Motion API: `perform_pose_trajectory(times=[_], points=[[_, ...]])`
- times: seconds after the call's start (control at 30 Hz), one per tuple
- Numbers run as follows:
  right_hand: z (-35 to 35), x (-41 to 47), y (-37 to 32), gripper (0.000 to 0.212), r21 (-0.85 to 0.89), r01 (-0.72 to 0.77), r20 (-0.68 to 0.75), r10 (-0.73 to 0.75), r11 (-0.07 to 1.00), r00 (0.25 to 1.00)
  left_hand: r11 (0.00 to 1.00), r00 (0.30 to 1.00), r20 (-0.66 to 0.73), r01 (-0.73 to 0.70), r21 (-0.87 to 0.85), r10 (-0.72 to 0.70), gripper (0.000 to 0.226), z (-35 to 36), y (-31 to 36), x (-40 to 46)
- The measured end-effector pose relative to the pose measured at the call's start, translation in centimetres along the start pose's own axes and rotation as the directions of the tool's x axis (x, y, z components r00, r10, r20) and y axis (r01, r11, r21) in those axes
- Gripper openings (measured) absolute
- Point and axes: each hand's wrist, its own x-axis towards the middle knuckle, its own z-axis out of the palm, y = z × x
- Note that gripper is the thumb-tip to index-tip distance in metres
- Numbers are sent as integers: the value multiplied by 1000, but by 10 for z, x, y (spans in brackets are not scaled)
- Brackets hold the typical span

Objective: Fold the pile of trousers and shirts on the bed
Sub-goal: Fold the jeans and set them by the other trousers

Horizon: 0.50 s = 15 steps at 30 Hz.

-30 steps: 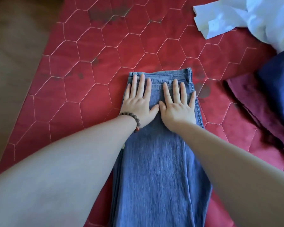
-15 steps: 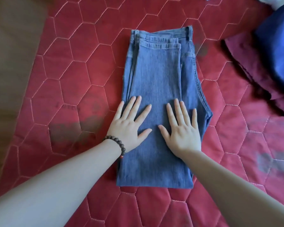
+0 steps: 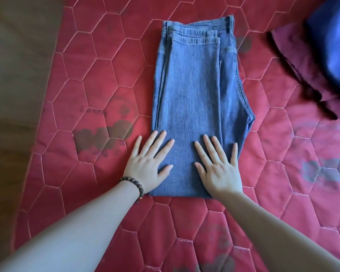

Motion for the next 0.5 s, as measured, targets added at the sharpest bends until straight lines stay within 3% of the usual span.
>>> perform_pose_trajectory(times=[0.13, 0.3, 0.4, 0.5], points=[[-8, 13, -5, 59, -18, -92, -106, 90, 996, 990, 998, 998, -43, -46, 41, 48, 72, -11, 9, 5], [-3, 17, -4, 58, -2, 109, -44, -109, 994, 993, 986, 986, -36, -164, 17, 165, 75, -6, 33, 15], [-6, 14, 32, 57, -46, 108, -32, -109, 993, 993, 978, 977, -46, -206, 23, 207, 68, -6, 7, 18], [-18, 24, 63, 57, -125, 244, -26, -249, 962, 968, 955, 958, -45, -278, 102, 284, 58, -15, -28, 29]])
